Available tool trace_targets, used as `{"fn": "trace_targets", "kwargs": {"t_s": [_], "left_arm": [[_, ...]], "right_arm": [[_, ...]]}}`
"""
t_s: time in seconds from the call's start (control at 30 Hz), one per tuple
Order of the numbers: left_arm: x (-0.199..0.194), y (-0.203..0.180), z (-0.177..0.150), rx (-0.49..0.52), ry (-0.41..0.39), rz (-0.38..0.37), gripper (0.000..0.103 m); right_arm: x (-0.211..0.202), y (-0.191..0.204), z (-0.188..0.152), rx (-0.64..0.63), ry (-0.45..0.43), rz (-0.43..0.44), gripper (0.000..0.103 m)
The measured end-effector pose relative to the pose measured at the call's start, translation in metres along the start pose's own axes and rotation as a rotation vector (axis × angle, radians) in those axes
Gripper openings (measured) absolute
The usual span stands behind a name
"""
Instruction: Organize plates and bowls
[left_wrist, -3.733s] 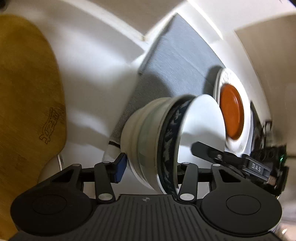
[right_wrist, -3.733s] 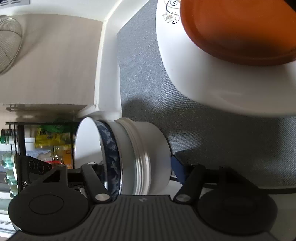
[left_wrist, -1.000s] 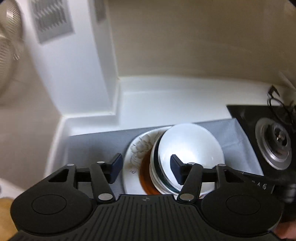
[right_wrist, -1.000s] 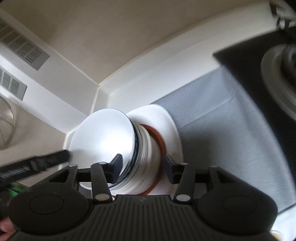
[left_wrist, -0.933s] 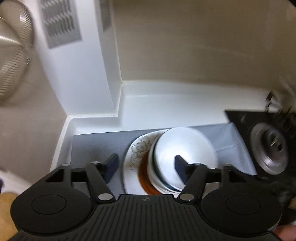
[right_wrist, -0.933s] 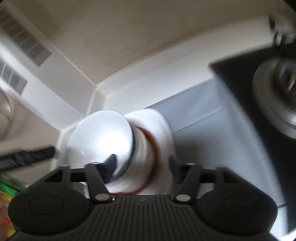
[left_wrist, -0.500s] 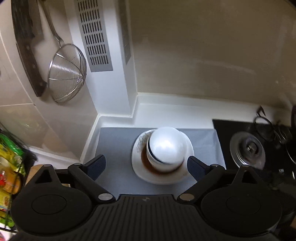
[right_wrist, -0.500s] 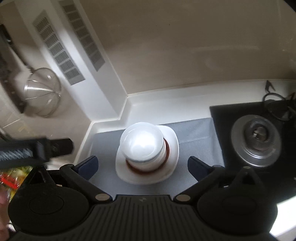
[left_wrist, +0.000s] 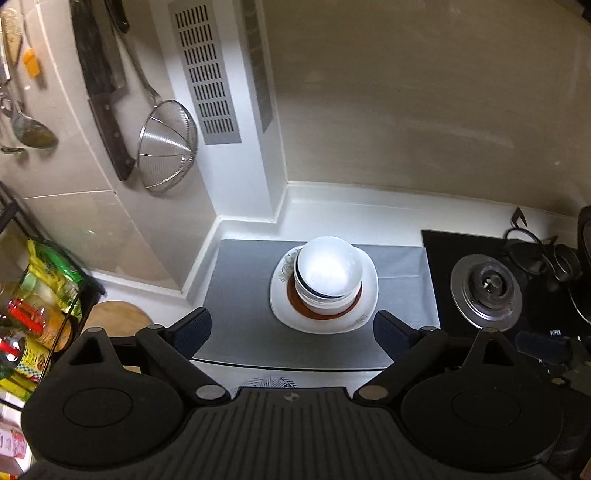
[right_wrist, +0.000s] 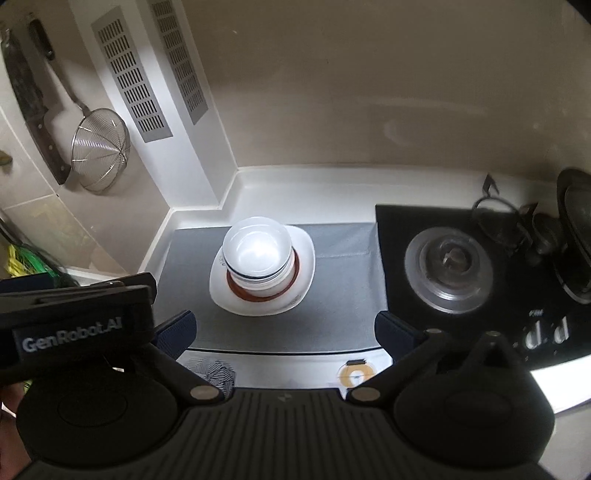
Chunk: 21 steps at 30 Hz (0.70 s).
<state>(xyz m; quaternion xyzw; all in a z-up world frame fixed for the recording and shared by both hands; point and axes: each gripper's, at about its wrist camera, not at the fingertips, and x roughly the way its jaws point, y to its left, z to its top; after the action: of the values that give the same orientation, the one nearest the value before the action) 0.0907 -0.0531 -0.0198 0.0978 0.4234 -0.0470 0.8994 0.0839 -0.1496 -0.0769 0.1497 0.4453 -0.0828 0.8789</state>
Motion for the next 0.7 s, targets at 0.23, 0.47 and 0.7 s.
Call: {"fn": "trace_targets", "kwargs": {"t_s": [0.23,0.47,0.7], "left_arm": [[-0.004,0.002,-0.002,0.014,0.015,0.002,0.096],[-0.007,0.016,-0.004,0.04,0.008,-0.028,0.096],[-0.008,0.026,-0.007,0.087,0.022,-0.053,0.097]], "right_arm": [[-0.006,0.004,-0.003,-0.006,0.001,-0.015,0.102],[-0.012,0.021,-0.008,-0.001,-0.017,-0.059,0.102],[-0.018,0.034,-0.017,0.026,-0.014,-0.093,0.102]]}}
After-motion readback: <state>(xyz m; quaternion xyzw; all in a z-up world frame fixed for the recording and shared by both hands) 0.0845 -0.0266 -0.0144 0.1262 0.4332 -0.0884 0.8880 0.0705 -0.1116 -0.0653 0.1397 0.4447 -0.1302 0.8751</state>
